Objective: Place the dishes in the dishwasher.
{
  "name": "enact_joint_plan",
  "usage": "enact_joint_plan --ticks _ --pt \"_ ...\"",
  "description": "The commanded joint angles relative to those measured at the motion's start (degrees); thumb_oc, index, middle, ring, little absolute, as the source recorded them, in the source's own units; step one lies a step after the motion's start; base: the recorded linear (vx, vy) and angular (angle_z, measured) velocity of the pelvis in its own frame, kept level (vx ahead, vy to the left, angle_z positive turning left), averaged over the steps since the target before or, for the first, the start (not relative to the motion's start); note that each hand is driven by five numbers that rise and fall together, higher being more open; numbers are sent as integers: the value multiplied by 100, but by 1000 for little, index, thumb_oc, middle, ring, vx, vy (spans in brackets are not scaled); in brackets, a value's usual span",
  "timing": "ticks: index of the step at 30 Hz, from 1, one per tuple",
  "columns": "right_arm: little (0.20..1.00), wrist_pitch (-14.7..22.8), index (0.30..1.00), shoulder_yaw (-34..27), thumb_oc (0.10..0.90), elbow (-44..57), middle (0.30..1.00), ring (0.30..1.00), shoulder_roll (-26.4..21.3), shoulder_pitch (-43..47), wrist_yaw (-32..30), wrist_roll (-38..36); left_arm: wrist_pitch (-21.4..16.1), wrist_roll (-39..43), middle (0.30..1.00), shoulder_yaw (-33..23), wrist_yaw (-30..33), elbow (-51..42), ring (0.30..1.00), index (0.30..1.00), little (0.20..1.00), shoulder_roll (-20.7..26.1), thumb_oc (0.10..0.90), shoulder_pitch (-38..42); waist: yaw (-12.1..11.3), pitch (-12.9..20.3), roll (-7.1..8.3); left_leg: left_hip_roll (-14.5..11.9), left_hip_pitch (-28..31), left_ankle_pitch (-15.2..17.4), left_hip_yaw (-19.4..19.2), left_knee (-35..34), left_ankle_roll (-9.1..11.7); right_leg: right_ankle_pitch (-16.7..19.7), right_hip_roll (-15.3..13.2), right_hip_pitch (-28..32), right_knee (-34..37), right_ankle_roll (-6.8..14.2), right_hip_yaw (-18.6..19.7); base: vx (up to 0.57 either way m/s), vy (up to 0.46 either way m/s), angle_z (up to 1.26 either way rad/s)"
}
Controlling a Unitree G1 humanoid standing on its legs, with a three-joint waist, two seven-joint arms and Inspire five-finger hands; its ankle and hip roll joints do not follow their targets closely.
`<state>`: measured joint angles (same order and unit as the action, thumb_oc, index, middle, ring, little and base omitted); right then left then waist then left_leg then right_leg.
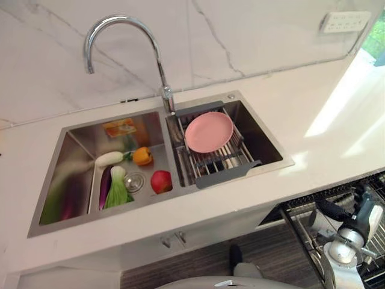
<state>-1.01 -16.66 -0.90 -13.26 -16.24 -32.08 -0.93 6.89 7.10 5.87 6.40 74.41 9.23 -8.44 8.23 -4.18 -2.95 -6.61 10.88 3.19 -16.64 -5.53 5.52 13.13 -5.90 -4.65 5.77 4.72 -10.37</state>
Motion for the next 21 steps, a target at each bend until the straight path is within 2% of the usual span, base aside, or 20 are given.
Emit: enact_joint_plan --ticks 1,6,8,9,12,13,16,21 --pt "900 836 900 -72 800 1212 900 900 -402 522 580 316 -249 -268 900 -110 -260 -29 900 900 900 -224 800 751 -10 -106 184 273 -241 112 233 161 -403 -986 -615 487 -422 744 -19 27 -24 -10" --pt "900 1087 900 323 800 1575 900 900 -1051 841 1780 286 -296 -516 900 -194 -587 -193 900 900 900 8 800 644 -268 -59 261 247 -221 95 307 147 -363 -1034 -590 673 -304 726 -107 21 -25 -7" --pt "900 1096 900 324 800 1558 900 900 -1058 854 1787 277 -295 -517 900 -199 -592 -195 900 900 900 9 800 645 -258 -64 260 246 -219 95 313 147 -361 -1034 -589 682 -298 726 -114 18 -26 0" --pt "900 1121 900 573 800 1459 900 900 -1265 1127 2168 220 -289 -617 900 -183 -709 -122 900 900 900 72 800 621 -429 -15 315 205 -209 70 387 136 -323 -1073 -570 802 -227 699 -222 47 -68 0" --pt "900 1105 900 699 800 1379 900 900 -1461 1338 2299 366 -309 -666 900 -163 -762 -104 900 900 900 89 800 592 -534 9 348 175 -203 61 426 127 -296 -1099 -552 878 -188 681 -320 40 -53 10" --pt "900 1088 900 853 800 1267 900 900 -1658 1577 2341 585 -308 -699 900 -160 -809 -87 900 900 900 88 800 576 -617 23 374 151 -205 37 483 120 -268 -1125 -533 932 -156 660 -396 46 -55 18" --pt "900 1039 900 1080 800 1222 900 900 -1817 1830 2284 952 -286 -693 900 -218 -791 49 900 900 900 87 800 574 -717 23 407 118 -223 10 547 110 -238 -1156 -505 971 -137 631 -460 39 -49 -1" --pt "900 752 900 1430 800 1265 900 900 -1703 1749 2245 1227 -182 -624 900 -341 -668 263 900 900 900 24 800 606 -778 16 436 71 -306 -49 623 115 -181 -1184 -478 979 -131 595 -550 16 -36 10"
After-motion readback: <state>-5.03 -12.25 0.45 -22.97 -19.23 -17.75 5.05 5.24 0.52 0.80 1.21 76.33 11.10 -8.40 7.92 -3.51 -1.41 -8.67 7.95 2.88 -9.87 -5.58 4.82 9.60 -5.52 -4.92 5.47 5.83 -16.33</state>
